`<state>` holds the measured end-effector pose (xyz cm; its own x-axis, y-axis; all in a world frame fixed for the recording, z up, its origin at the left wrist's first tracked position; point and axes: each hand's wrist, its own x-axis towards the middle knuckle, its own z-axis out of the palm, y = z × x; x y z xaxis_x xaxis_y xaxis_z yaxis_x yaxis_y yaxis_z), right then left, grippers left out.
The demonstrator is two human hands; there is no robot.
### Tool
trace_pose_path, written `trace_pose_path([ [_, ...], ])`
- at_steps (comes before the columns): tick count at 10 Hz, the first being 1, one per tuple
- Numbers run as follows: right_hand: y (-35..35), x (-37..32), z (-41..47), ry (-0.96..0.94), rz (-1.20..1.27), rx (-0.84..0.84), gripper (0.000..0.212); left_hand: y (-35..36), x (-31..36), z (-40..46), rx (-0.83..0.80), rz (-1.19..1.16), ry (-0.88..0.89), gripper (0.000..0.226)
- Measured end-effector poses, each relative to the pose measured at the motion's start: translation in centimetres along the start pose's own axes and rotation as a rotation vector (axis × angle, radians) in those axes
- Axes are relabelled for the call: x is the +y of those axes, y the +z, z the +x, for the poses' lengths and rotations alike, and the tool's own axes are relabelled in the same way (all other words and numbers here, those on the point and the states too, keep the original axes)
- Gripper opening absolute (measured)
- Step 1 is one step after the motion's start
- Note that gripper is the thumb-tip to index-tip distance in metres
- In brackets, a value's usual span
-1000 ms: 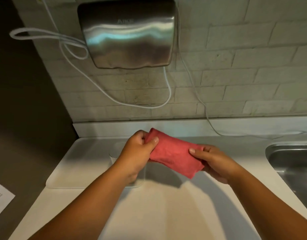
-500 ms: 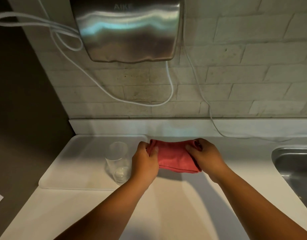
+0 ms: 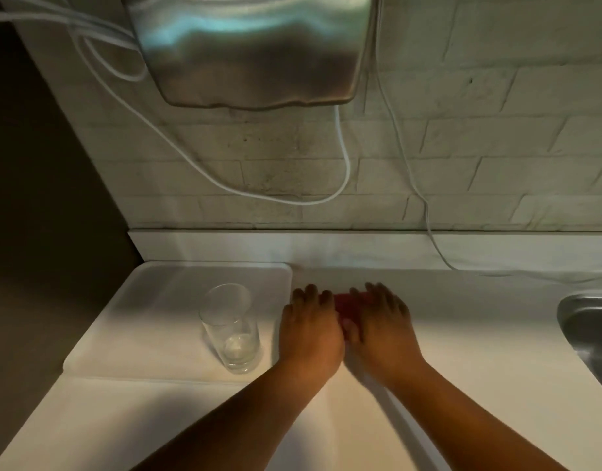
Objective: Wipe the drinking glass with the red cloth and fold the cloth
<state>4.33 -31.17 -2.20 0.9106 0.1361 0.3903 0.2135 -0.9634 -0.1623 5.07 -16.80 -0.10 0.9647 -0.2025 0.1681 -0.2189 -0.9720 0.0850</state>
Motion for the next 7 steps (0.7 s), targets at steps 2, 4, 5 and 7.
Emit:
trace_pose_path([
  [2, 1.7, -0.8, -1.9, -0.068, -0.155, -0.399, 0.068, 2.9, -1.8, -0.5, -0.233, 0.205, 0.313, 0.062],
  [4, 1.6, -0.7, 0.1, -0.098, -0.196, -0.477, 0.071, 3.3, -2.1, 1.3, -0.238, 0.083, 0.197, 0.064],
  [5, 1.3, -0.5, 0.1, -0.104, -0.175, -0.484, 0.067, 3.3, -2.2, 1.3, -0.259, 0.065, 0.167, 0.067],
  [7, 0.0, -0.3, 1.1, -0.114, -0.013, -0.436, 0.065, 1.7, -2.1, 1.0, -0.217, -0.238, 0.122, 0.069],
])
